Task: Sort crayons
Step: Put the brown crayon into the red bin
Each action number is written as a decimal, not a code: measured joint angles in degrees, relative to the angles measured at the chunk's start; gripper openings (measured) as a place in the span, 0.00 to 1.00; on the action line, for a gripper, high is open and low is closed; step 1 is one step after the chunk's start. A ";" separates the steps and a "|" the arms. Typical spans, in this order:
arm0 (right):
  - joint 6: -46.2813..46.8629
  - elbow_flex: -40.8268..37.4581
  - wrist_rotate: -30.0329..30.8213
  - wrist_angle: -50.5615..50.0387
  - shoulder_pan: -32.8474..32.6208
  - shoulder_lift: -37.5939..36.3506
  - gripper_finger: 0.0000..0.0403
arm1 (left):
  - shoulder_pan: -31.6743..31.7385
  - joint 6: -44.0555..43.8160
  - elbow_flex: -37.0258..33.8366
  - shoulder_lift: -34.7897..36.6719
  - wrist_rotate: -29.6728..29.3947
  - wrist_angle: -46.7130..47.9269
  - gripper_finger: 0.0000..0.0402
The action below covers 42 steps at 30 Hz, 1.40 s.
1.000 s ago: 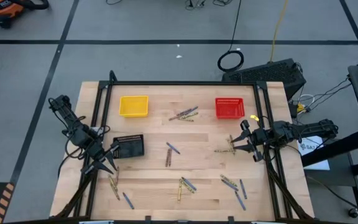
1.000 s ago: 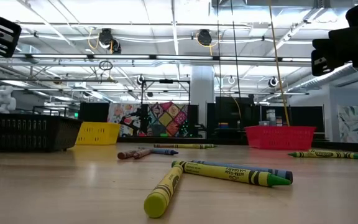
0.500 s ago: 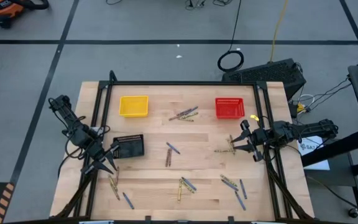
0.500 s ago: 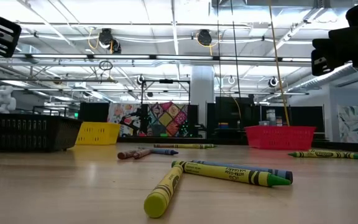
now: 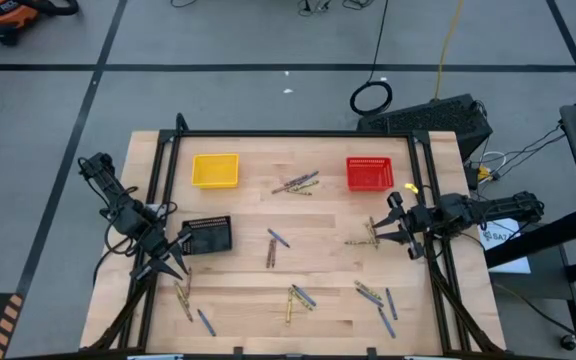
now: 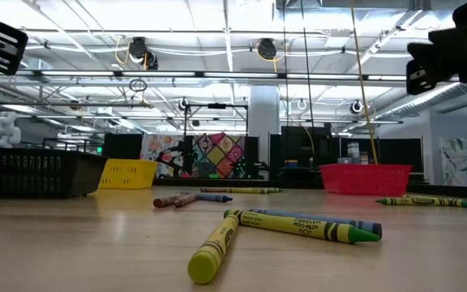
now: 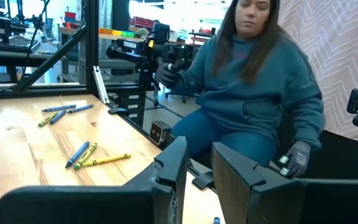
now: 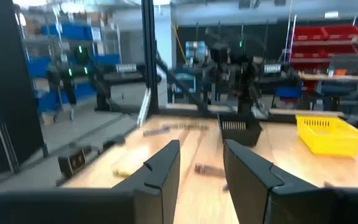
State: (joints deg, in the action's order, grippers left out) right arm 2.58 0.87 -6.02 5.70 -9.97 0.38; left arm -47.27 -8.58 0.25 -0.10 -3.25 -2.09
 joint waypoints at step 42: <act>2.36 0.01 12.11 -0.37 0.15 0.02 0.28 | 0.00 6.00 0.00 0.00 -46.95 -3.49 0.20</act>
State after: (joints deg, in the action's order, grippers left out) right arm 4.93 0.87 6.09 5.32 -9.82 0.40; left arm -47.27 -2.58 0.25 -0.10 -50.19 -5.58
